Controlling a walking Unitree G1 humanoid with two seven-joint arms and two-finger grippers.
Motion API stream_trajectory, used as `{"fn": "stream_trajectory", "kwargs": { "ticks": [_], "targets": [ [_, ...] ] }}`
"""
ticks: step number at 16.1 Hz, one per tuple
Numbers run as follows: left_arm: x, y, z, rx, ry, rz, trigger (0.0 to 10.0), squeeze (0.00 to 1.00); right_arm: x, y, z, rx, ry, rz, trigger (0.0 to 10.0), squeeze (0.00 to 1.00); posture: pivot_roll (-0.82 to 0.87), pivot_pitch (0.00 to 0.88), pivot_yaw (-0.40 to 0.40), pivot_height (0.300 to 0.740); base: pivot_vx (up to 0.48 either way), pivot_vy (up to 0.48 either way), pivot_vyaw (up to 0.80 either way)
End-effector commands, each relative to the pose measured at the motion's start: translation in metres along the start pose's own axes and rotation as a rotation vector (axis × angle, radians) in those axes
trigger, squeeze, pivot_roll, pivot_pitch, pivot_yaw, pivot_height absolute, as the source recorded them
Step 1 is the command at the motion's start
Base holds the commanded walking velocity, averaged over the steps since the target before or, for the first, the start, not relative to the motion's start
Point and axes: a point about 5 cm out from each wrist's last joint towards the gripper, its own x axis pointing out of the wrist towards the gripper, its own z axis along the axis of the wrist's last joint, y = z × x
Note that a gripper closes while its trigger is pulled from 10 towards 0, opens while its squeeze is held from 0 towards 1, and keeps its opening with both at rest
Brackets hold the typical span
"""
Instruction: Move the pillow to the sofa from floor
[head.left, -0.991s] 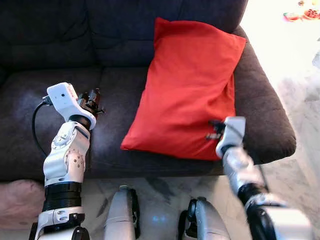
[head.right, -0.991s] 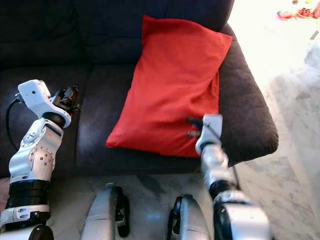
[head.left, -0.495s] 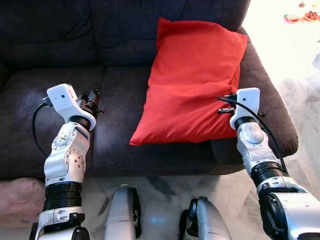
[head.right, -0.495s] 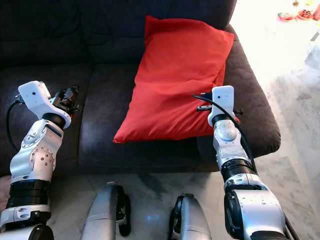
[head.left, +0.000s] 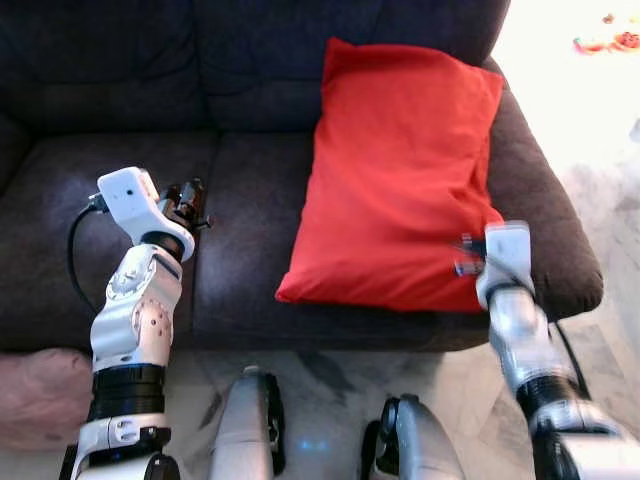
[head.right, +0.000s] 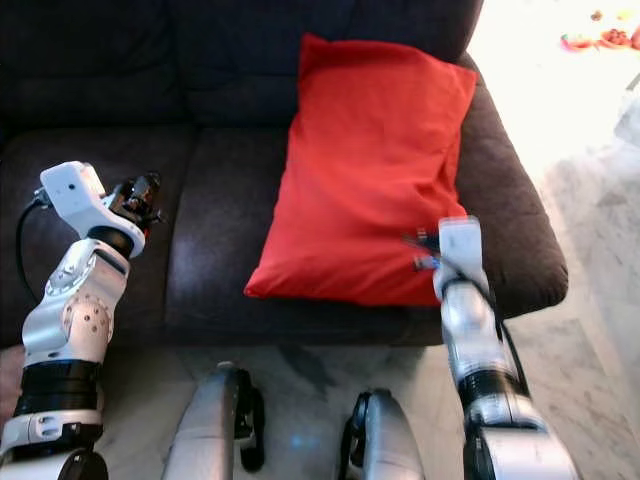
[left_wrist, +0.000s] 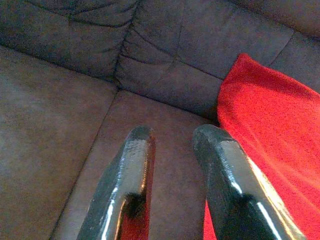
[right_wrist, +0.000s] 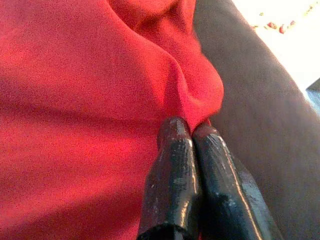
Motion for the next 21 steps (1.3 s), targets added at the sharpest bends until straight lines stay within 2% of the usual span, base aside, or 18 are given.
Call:
{"fn": "stream_trajectory", "kwargs": {
  "ticks": [1,4,6,9,10,11,19,21],
  "targets": [
    [-0.003,0.003,-0.006,0.006,0.024,0.003,10.0,0.0,-0.005,-0.003,-0.009,-0.005,0.025,-0.034,10.0,0.0,0.07,0.192,0.013,0.657,0.0,0.0,0.0],
    [-0.002,0.001,-0.008,0.015,0.039,-0.009,10.0,0.0,-0.013,0.007,-0.027,0.004,0.083,-0.003,10.0,0.0,0.08,0.19,0.013,0.657,0.0,0.0,0.0],
    [-0.005,-0.001,-0.017,0.06,0.085,-0.033,10.0,0.0,-0.02,0.013,-0.041,0.032,0.144,-0.001,10.0,0.0,0.08,0.186,0.012,0.657,0.0,0.0,0.0],
    [-0.006,-0.003,-0.019,0.065,0.091,-0.043,10.0,0.0,-0.022,0.017,-0.044,0.041,0.157,0.004,10.0,0.0,0.09,0.188,0.012,0.657,0.0,0.0,0.0],
    [-0.007,-0.002,-0.019,0.067,0.093,-0.045,10.0,0.0,-0.022,0.017,-0.044,0.056,0.152,0.01,10.0,0.4,0.09,0.188,0.012,0.657,0.0,0.0,0.0],
    [-0.007,-0.002,-0.019,0.067,0.095,-0.045,10.0,0.0,-0.022,0.017,-0.043,0.056,0.149,0.008,10.0,1.0,0.09,0.188,0.013,0.657,0.0,0.0,0.0],
    [-0.009,-0.004,-0.026,0.089,0.113,-0.061,10.0,0.0,-0.017,0.016,-0.031,0.064,0.102,-0.011,10.0,1.0,0.09,0.178,0.013,0.657,0.0,0.0,0.0],
    [-0.009,-0.003,-0.029,0.092,0.123,-0.062,10.0,0.0,-0.015,0.01,-0.022,0.064,0.057,-0.067,10.0,1.0,0.09,0.167,0.012,0.657,0.0,0.0,0.0]
  ]
}}
